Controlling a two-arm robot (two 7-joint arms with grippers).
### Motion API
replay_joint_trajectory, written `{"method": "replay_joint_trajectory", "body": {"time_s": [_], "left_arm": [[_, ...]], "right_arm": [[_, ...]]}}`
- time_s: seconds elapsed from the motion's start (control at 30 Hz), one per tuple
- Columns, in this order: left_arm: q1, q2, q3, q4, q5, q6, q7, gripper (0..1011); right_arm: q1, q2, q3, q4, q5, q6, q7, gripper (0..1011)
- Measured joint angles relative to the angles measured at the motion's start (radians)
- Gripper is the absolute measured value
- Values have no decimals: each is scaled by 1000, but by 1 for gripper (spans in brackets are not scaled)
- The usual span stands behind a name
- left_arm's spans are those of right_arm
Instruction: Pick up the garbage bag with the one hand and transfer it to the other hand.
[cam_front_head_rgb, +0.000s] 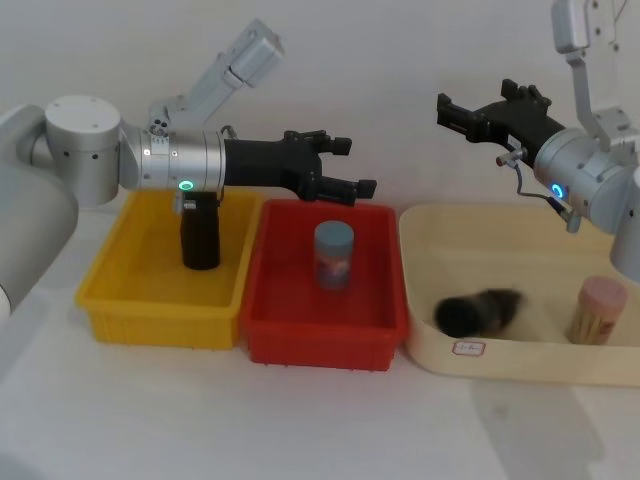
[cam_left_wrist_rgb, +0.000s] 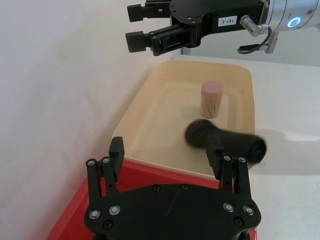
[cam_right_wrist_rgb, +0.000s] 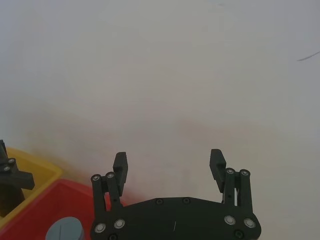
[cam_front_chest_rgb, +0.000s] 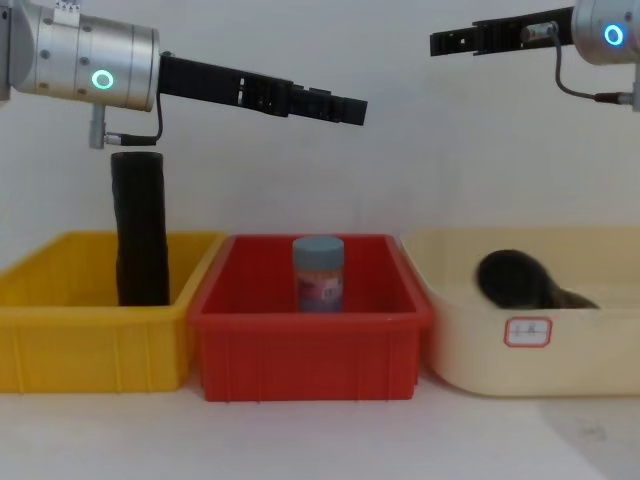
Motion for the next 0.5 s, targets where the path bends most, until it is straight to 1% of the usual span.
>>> {"method": "replay_joint_trajectory", "body": {"time_s": [0.5], "left_arm": [[0, 0, 0, 0, 0, 0, 0, 1001]], "right_arm": [[0, -1, 3, 3, 3, -2, 2, 1004]]}}
